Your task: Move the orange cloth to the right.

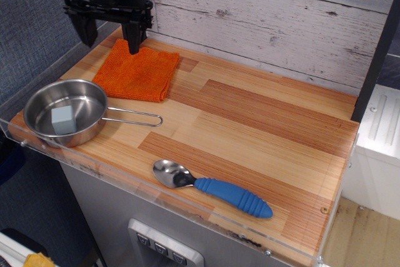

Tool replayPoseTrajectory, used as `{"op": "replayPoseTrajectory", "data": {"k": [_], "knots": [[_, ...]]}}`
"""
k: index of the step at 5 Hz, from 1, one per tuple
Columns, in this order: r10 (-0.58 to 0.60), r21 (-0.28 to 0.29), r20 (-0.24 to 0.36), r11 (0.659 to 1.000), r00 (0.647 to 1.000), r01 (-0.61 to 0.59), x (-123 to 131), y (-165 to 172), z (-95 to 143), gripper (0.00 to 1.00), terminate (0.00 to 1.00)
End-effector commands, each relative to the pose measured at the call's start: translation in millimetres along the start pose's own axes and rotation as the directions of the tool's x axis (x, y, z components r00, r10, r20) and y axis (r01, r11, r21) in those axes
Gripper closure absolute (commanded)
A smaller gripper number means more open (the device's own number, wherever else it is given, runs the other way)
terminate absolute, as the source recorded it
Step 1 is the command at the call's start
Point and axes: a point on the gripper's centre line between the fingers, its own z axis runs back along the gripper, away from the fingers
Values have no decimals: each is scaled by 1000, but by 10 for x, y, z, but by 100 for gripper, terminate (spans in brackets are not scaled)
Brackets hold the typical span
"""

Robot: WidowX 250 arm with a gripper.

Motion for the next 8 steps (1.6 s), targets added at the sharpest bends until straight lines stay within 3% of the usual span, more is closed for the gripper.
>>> {"op": "replayPoseTrajectory", "data": {"k": [1, 3, 6, 8], "knots": [[21, 17, 22, 1000, 1000, -21, 214, 213, -68, 0, 0], [20, 6, -6, 1000, 1000, -20, 276, 254, -331, 0, 0], [-12, -6, -53, 1000, 999, 12, 283, 43, -693, 0, 0], [-38, -10, -66, 999, 997, 37, 236, -94, -736, 0, 0]]}}
